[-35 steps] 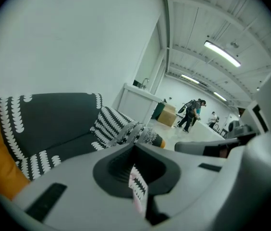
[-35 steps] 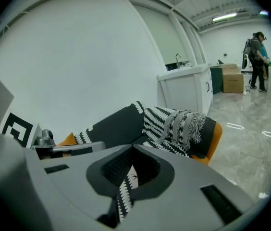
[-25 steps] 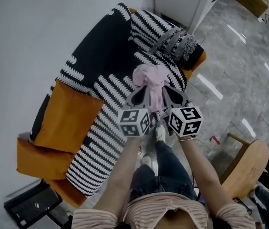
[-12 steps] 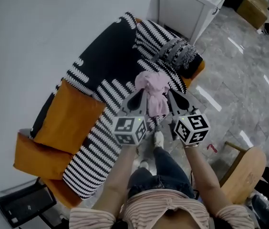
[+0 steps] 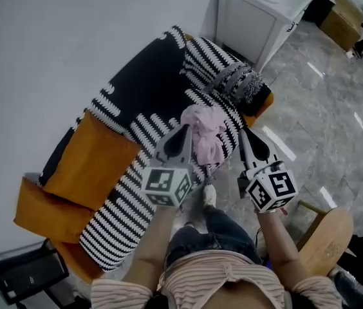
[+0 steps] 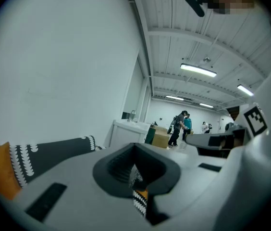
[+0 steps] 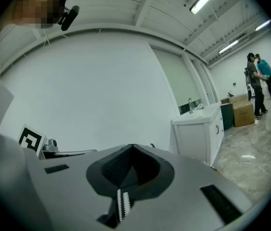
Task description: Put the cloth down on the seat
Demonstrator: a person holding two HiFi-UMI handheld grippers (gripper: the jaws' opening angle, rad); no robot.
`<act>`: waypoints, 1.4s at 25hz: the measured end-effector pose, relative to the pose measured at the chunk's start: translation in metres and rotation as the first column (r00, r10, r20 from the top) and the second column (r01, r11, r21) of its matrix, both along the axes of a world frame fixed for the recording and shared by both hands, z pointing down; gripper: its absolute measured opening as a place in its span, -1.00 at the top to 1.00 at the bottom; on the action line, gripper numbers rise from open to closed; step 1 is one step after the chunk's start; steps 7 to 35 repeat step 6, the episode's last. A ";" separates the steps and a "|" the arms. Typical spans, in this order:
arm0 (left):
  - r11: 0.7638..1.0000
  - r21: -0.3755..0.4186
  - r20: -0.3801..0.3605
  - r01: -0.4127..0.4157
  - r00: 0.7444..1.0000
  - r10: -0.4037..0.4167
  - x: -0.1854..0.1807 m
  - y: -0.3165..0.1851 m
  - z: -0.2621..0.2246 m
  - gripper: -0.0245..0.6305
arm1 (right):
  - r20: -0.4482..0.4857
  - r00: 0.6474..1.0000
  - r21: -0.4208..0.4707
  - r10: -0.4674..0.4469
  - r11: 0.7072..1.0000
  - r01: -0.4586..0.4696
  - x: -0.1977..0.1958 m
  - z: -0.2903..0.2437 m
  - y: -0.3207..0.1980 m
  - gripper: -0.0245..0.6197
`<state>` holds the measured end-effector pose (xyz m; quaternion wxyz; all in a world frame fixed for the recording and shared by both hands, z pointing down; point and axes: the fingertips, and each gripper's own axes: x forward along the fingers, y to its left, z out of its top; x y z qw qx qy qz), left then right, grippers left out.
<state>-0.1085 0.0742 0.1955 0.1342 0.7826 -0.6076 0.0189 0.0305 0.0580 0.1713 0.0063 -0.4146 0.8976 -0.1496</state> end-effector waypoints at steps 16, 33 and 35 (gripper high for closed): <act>0.999 0.042 0.012 -0.005 1.000 0.005 0.002 -0.011 -0.019 0.89 | 0.070 0.997 0.078 -0.011 0.997 0.006 0.008 -0.042 -0.010 0.90; 0.999 0.042 0.012 -0.005 1.000 0.005 0.002 -0.011 -0.019 0.89 | 0.070 0.997 0.078 -0.011 0.997 0.006 0.008 -0.042 -0.010 0.90; 0.999 0.042 0.012 -0.005 1.000 0.005 0.002 -0.011 -0.019 0.89 | 0.070 0.997 0.078 -0.011 0.997 0.006 0.008 -0.042 -0.010 0.90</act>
